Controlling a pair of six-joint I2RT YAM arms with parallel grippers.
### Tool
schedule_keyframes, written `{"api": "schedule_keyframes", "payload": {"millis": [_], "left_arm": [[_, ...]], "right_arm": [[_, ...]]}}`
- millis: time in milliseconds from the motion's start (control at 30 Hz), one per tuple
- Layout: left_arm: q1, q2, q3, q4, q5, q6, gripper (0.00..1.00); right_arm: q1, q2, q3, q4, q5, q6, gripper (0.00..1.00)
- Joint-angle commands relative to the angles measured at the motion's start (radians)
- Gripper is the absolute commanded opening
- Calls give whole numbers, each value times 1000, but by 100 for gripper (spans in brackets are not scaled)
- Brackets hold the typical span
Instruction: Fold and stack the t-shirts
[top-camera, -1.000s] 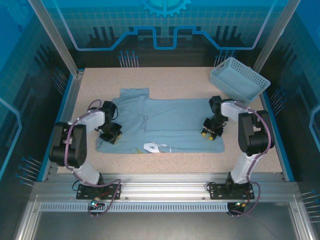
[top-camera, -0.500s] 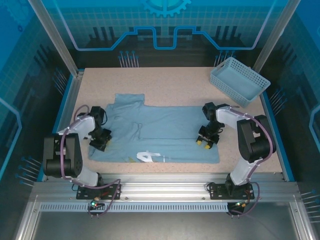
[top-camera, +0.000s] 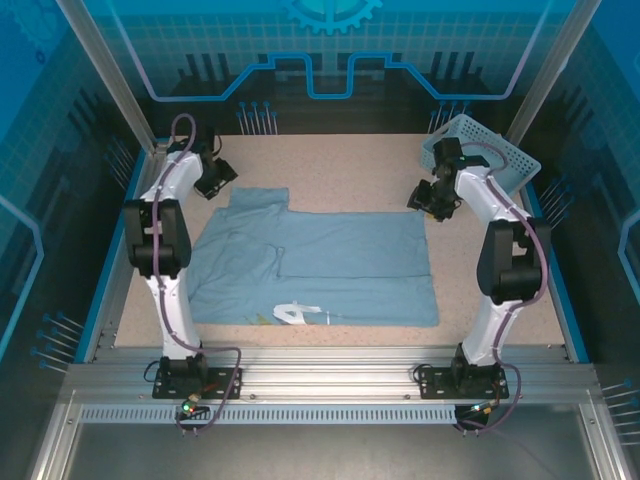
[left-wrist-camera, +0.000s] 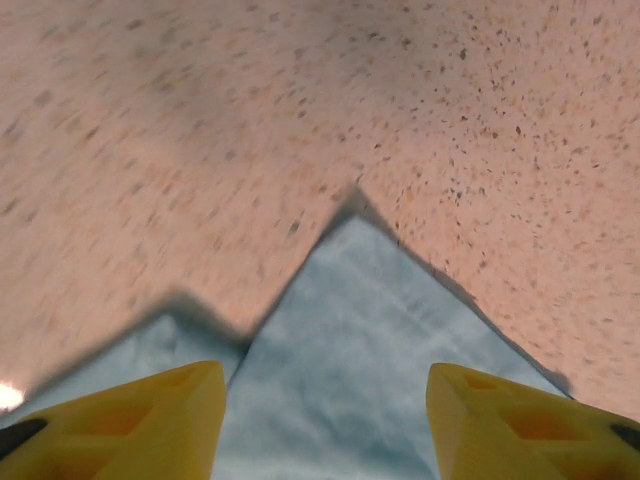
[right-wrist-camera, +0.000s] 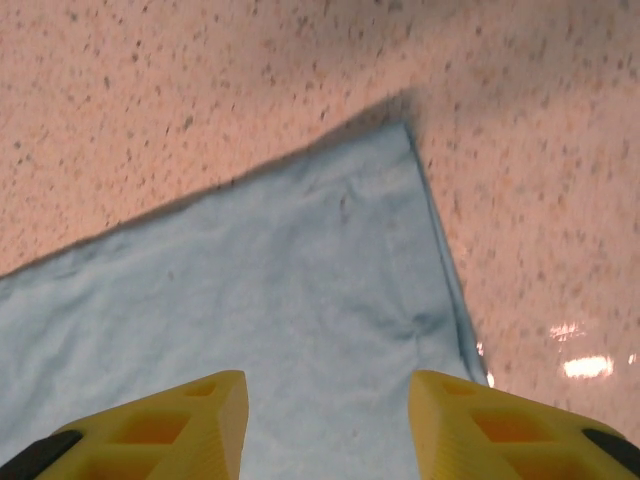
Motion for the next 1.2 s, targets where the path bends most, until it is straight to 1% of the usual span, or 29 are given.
{"api": "schedule_keyframes", "payload": {"millis": [0, 200, 367, 433, 533, 700, 800, 933, 1067, 1167], "left_arm": [[-1, 105, 130, -10, 26, 145, 58], [14, 232, 241, -17, 69, 122, 57], [-2, 282, 258, -19, 90, 112, 54], [-9, 297, 272, -38, 86, 103, 50], [-14, 323, 304, -81, 67, 96, 41], [-24, 350, 342, -90, 93, 99, 25], [-37, 364, 373, -121, 83, 102, 22], [-53, 365, 378, -152, 43, 111, 14], [-63, 348, 378, -181, -3, 115, 0], [-72, 289, 341, -161, -50, 118, 0]], "right_arm": [[-13, 62, 63, -22, 14, -53, 47], [-28, 100, 95, -25, 7, -42, 48], [-35, 114, 96, -16, -3, -24, 48], [-36, 120, 103, -18, -2, -19, 48], [-40, 129, 114, -19, 0, -13, 47], [-47, 143, 131, -25, 12, -14, 47], [-52, 147, 137, -32, 33, -13, 47], [-61, 161, 153, -50, 55, -5, 47], [-67, 172, 161, -51, 73, 4, 47], [-70, 187, 175, -50, 83, 3, 47]]}}
